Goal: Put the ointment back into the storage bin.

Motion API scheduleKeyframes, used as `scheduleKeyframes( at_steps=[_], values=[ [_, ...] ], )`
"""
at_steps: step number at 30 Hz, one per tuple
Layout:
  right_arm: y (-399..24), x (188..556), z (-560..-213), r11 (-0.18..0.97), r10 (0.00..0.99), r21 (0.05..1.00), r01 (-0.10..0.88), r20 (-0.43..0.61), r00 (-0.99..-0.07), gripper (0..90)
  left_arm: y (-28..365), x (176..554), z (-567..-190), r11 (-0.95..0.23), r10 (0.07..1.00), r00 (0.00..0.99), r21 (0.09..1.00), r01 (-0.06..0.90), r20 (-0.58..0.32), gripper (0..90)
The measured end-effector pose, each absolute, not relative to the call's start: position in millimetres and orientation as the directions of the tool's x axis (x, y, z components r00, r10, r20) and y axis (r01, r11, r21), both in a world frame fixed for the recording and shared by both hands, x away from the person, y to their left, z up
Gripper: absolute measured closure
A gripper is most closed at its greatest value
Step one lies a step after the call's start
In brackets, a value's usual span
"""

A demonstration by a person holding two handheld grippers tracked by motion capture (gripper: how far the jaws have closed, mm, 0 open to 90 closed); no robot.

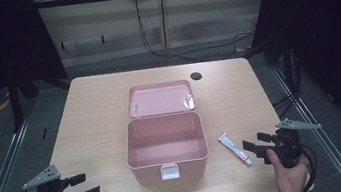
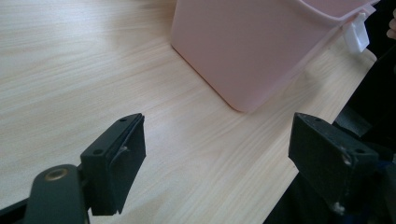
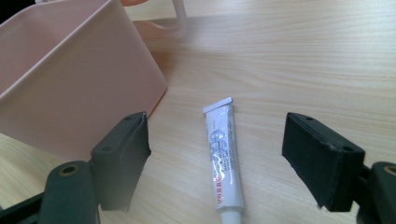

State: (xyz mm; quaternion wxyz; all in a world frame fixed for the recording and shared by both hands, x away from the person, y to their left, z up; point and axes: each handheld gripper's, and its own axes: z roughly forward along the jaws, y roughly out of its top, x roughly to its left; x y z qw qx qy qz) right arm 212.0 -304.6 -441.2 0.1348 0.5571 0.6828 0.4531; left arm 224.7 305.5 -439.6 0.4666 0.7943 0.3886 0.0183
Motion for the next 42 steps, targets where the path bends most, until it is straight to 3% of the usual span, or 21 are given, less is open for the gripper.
scheduleKeyframes(
  at_steps=[2,7,13,23,28,35,36,42],
  values=[
    [-301.8,212.3,-442.1,0.004,0.886,0.773,0.634,0.292,-0.361,32.3,304.7,224.8,-439.8,-0.264,0.635,0.697,0.755,0.6,-0.332,18.8],
    [-298.5,213.9,-441.2,0.053,0.898,0.774,0.631,0.239,-0.368,39.6,305.5,224.6,-439.9,-0.262,0.636,0.696,0.755,0.601,-0.334,18.8],
    [-301.9,218.4,-430.0,0.083,0.87,0.712,0.698,0.289,-0.398,41.0,304.4,224.9,-440.2,-0.267,0.635,0.698,0.754,0.6,-0.331,18.8],
    [-288.5,235.5,-424.3,0.259,0.846,0.511,0.82,0.29,-0.448,29.6,305.0,225.1,-440.8,-0.266,0.64,0.695,0.753,0.602,-0.329,18.8],
    [-277.5,248.4,-423.6,0.352,0.837,0.386,0.853,0.278,-0.471,39.5,305.4,225.2,-441.4,-0.262,0.644,0.69,0.752,0.605,-0.331,18.8],
    [-269.5,263.5,-418.9,0.412,0.844,0.295,0.862,0.233,-0.483,43.5,305.8,225.3,-441.1,-0.262,0.644,0.69,0.752,0.605,-0.331,18.8],
    [-268.0,268.1,-420.7,0.424,0.844,0.266,0.866,0.231,-0.485,49.1,305.8,225.3,-441.2,-0.262,0.644,0.69,0.752,0.605,-0.331,18.8],
    [-261.8,281.4,-430.1,0.47,0.842,0.164,0.867,0.214,-0.496,53.2,305.2,225.5,-441.8,-0.265,0.644,0.69,0.749,0.607,-0.331,18.8]
  ],
)
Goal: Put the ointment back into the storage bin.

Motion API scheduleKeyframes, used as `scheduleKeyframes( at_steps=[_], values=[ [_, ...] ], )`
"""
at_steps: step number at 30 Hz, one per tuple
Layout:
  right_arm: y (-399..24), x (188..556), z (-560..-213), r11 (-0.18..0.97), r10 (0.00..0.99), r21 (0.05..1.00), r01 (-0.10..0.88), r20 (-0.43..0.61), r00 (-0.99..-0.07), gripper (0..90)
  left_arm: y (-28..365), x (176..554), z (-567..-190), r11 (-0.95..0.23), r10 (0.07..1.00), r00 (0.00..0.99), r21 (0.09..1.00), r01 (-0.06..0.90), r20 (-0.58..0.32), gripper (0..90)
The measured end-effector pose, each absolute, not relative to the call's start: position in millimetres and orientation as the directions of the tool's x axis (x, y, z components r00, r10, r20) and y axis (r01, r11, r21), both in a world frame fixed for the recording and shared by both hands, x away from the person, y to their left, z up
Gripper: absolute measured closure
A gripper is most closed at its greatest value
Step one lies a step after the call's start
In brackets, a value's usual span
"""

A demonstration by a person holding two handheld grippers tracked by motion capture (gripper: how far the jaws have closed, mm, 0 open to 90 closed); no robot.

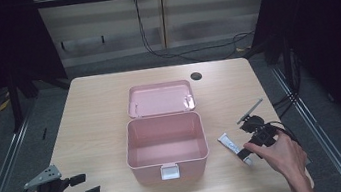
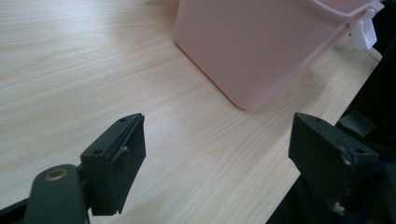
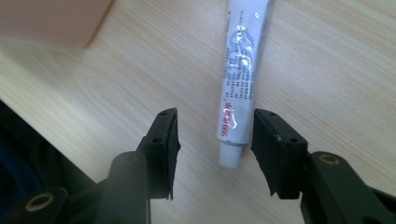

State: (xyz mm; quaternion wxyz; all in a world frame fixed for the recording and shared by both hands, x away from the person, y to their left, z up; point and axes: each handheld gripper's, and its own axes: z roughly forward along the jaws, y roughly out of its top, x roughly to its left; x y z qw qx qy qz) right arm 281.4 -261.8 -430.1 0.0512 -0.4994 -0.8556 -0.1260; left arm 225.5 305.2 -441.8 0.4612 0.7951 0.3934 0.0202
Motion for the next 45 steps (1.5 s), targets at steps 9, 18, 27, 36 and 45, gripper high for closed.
scheduleKeyframes(
  at_steps=[9,18,27,36,45],
  values=[
    [-252.5,293.7,-436.5,0.523,0.833,0.095,0.847,0.152,-0.532,58.9,305.0,225.5,-442.2,-0.265,0.644,0.688,0.748,0.609,-0.333,18.8],
    [-246.4,297.9,-448.6,0.546,0.828,0.049,0.836,0.122,-0.548,61.5,304.6,225.9,-441.6,-0.271,0.638,0.696,0.75,0.604,-0.329,18.8],
    [-239.3,300.6,-457.9,0.562,0.824,-0.003,0.827,0.087,-0.559,65.9,304.5,225.3,-441.2,-0.27,0.635,0.697,0.75,0.604,-0.333,18.8],
    [-237.6,302.3,-462.1,0.561,0.827,-0.022,0.828,0.067,-0.558,67.9,304.2,225.6,-441.4,-0.272,0.634,0.699,0.751,0.602,-0.331,18.8],
    [-235.6,304.2,-465.1,0.568,0.823,-0.042,0.822,0.063,-0.565,69.2,304.4,225.5,-441.0,-0.27,0.634,0.698,0.751,0.602,-0.331,18.8]
  ],
)
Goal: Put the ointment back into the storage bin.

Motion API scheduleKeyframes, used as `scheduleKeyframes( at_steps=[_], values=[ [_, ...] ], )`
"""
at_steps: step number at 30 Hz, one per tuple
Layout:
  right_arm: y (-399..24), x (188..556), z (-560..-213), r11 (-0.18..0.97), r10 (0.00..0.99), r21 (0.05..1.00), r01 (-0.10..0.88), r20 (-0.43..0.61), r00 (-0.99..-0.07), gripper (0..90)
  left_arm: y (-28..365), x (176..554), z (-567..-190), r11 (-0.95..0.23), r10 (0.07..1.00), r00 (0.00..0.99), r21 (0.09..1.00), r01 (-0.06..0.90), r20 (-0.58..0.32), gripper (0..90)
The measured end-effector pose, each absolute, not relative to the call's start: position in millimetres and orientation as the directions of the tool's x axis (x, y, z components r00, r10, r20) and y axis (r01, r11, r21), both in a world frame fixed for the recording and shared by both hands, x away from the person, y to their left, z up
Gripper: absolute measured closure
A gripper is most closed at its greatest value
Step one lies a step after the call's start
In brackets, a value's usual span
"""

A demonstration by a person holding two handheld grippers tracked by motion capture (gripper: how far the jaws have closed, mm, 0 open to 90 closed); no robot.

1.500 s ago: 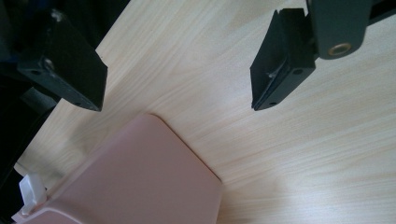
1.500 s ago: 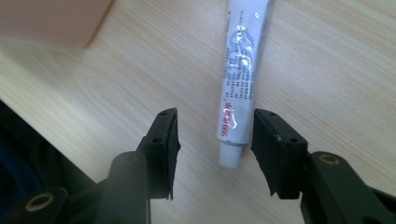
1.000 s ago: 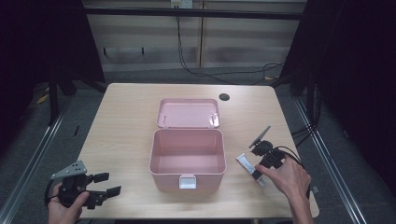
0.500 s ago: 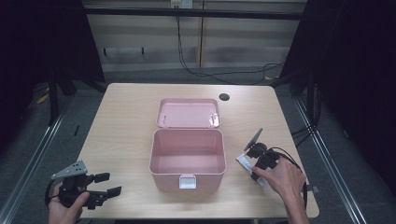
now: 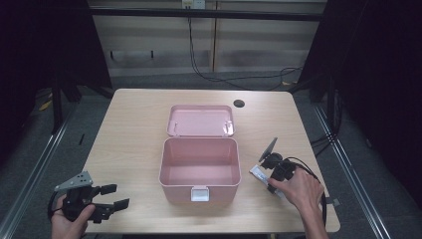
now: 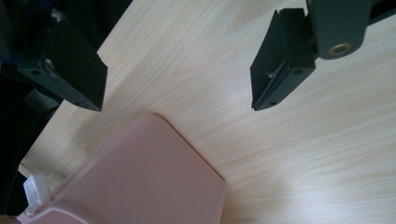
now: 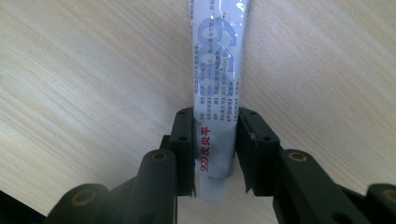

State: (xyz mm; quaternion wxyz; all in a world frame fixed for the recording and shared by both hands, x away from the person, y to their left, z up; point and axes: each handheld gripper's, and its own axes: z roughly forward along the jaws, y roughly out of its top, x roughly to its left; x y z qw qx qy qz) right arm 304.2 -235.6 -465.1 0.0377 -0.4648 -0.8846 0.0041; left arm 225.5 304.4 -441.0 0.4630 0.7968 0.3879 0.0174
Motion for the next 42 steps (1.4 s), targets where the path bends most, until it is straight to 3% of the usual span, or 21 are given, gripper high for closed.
scheduleKeyframes(
  at_steps=[42],
  values=[
    [-243.3,297.0,-451.7,0.574,0.814,0.018,0.819,0.101,-0.572,71.8,304.1,225.0,-440.7,-0.271,0.633,0.7,0.752,0.601,-0.331,18.8]
  ],
)
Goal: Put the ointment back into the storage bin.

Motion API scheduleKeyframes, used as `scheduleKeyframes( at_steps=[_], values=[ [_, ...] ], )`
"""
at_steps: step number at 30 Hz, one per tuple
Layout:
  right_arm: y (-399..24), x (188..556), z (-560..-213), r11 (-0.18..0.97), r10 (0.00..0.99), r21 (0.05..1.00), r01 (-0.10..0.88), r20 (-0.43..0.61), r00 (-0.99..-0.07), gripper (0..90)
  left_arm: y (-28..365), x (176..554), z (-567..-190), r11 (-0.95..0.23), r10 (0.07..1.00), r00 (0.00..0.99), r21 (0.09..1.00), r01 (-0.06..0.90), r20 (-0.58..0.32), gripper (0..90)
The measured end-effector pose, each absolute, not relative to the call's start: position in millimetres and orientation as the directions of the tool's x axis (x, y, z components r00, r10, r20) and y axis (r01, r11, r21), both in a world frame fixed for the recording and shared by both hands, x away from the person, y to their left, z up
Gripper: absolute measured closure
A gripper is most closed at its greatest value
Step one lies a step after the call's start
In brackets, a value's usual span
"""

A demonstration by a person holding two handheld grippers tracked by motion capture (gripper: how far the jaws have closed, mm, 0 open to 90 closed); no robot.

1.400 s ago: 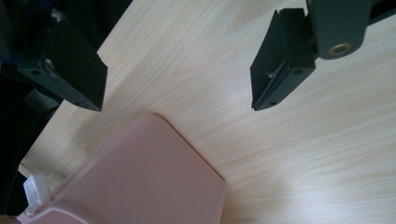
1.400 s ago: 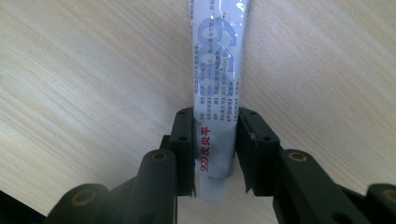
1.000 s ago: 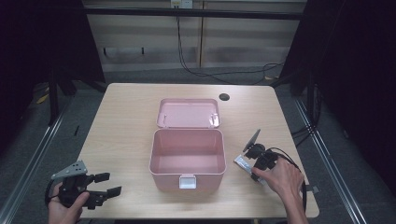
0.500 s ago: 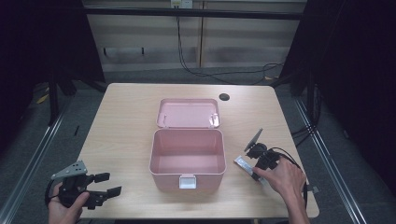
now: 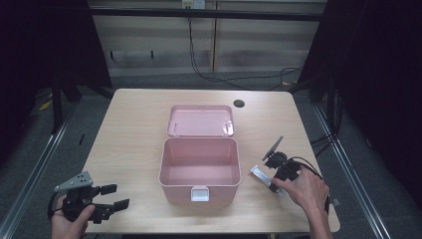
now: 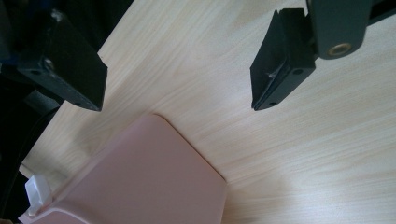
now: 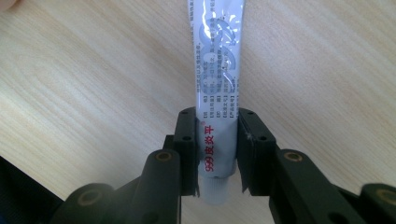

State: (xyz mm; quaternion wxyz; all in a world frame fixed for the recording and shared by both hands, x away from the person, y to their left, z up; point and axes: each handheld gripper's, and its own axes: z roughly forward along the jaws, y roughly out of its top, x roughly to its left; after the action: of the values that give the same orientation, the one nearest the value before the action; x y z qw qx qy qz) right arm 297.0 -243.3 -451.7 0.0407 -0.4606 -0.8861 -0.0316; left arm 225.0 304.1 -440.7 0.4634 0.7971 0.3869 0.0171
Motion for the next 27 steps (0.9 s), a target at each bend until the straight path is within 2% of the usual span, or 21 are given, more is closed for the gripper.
scheduleKeyframes(
  at_steps=[27],
  values=[
    [-249.1,289.5,-429.9,0.588,0.796,0.07,0.806,0.125,-0.592,71.7,303.6,225.2,-441.1,-0.271,0.633,0.699,0.751,0.602,-0.332,18.8]
  ],
)
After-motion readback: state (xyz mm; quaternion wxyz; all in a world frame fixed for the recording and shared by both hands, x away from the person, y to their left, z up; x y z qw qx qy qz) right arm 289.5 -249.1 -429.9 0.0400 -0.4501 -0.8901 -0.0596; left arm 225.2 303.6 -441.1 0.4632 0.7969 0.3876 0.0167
